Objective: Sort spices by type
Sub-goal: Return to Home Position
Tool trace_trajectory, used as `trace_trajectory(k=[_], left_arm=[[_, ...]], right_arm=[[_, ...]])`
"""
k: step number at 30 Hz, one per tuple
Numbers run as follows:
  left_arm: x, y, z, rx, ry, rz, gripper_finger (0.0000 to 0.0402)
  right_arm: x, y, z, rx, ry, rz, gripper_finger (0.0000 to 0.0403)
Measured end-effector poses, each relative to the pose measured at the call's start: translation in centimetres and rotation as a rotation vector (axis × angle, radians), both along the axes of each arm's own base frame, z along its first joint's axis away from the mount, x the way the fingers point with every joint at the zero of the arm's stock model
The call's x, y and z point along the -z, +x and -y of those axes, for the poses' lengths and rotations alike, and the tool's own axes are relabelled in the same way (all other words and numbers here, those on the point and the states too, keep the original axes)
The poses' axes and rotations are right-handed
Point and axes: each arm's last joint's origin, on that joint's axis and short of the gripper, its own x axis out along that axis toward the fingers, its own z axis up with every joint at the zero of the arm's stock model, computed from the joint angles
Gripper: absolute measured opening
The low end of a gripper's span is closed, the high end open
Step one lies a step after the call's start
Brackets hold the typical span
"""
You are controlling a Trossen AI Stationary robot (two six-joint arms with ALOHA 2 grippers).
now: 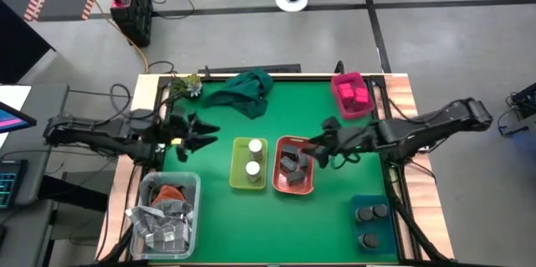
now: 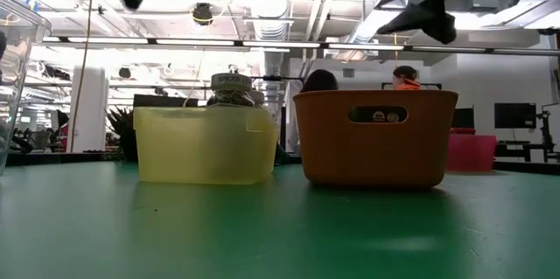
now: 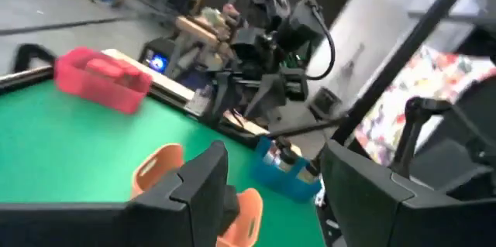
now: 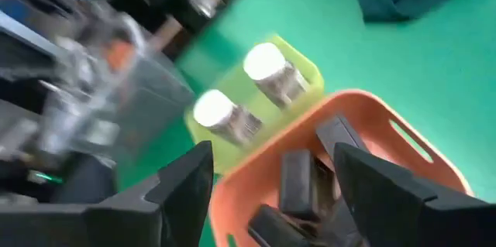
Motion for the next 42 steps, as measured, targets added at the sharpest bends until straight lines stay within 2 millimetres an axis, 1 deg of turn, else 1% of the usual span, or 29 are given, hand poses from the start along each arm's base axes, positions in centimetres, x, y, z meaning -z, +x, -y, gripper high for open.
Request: trace_trajectory(k=[3, 6, 8, 11, 14, 18, 21, 25, 30, 34, 36, 39, 42], left_arm=[[1.3, -2.3, -0.2, -0.084, -0.022, 0.022, 0.0195], [1.8, -4.6, -0.7, -0.174, -0.012, 0.086, 0.0188], [2.3, -5.8, -0.9, -0.209, -0.008, 0.118, 0.0181], [3.4, -6.8, -1.1, -0.230, -0.015, 0.148, 0.0171], [4.5, -7.3, -1.2, -0.253, -0.029, 0.173, 0.0159], [6.2, -7.1, -1.2, -0.276, -0.054, 0.217, 0.0142], [7.5, -6.8, -1.2, -0.293, -0.085, 0.246, 0.0131], [9.9, -6.1, -1.2, -0.295, -0.155, 0.224, 0.0119], [11.5, -5.7, -1.2, -0.287, -0.205, 0.242, 0.0106], [12.6, -5.5, -1.2, -0.302, -0.208, 0.180, 0.0101], [13.3, -5.3, -1.2, -0.331, -0.193, 0.103, 0.0100], [14.6, -5.2, -1.2, -0.349, -0.110, -0.039, 0.0100], [14.8, -5.1, -1.2, -0.353, -0.015, -0.105, 0.0100]], right_arm=[[0.6, -2.2, 0.6, 0.023, 0.017, 0.176, 0.0285], [1.3, -4.5, 1.4, 0.090, 0.002, 0.363, 0.0282], [1.9, -6.1, 2.0, 0.147, -0.001, 0.459, 0.0281], [3.3, -8.0, 2.6, 0.216, 0.009, 0.561, 0.0281], [4.9, -9.2, 2.9, 0.250, 0.027, 0.633, 0.0281], [6.3, -10.4, 3.2, 0.295, 0.033, 0.688, 0.0281], [7.2, -11.2, 3.4, 0.321, 0.028, 0.687, 0.0281], [8.3, -12.0, 3.6, 0.323, 0.032, 0.708, 0.0281], [9.4, -13.0, 3.4, 0.295, 0.069, 0.765, 0.0281], [9.6, -13.5, 3.3, 0.279, 0.103, 0.786, 0.0281], [9.9, -13.6, 3.3, 0.274, 0.093, 0.759, 0.0281], [10.1, -13.6, 3.3, 0.267, 0.086, 0.736, 0.0281], [10.5, -13.5, 3.3, 0.263, 0.071, 0.696, 0.0281]])
